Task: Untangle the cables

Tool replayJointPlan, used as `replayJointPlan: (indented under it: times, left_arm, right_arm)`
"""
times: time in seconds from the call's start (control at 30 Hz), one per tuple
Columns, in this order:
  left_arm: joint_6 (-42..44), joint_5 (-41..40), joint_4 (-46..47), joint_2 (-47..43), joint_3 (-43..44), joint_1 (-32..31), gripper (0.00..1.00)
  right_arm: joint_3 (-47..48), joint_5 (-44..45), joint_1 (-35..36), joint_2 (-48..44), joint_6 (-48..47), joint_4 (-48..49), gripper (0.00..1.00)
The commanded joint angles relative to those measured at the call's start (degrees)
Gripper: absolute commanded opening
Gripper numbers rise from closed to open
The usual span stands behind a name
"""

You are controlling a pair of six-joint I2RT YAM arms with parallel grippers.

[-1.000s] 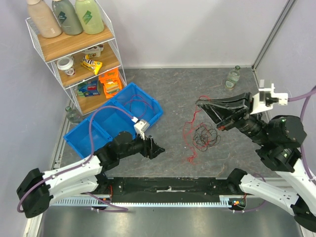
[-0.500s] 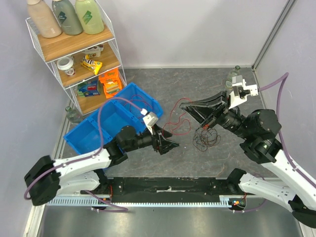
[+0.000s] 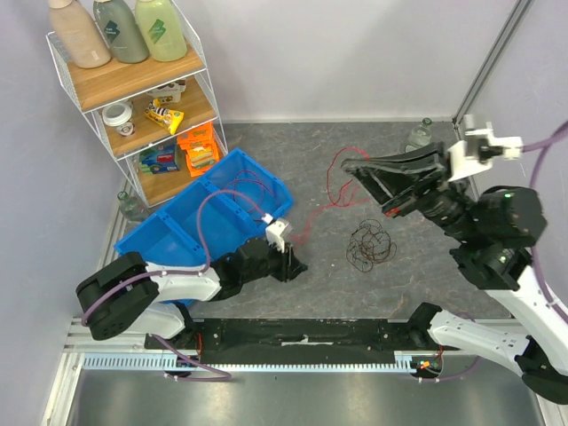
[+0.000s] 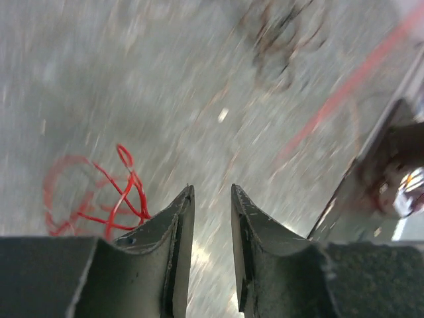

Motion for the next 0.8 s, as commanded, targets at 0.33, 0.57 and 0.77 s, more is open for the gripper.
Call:
replayJointPlan:
  times: [0.33,0.57,0.77]
  left_arm:
    - [-1.69,-1.21,-5.57,-15.05,-9.20,-0.24,0.58]
    - [2.09,8.71,-9.97,-30.34,-4.28,-0.24,0.80]
    - [5.25,8.74,-15.15,-39.23,1.52,-0.15,0.79]
  right_arm:
    - [3.99,5.85,0.08,-0.69,-6.17,-2.21,0.00]
    - [-8.40,7.70,0.08,-2.89,-7.22,-9.49,0.00]
    - [-17.45,1.03,0.08,-5.35,-7.31,-10.12,0.00]
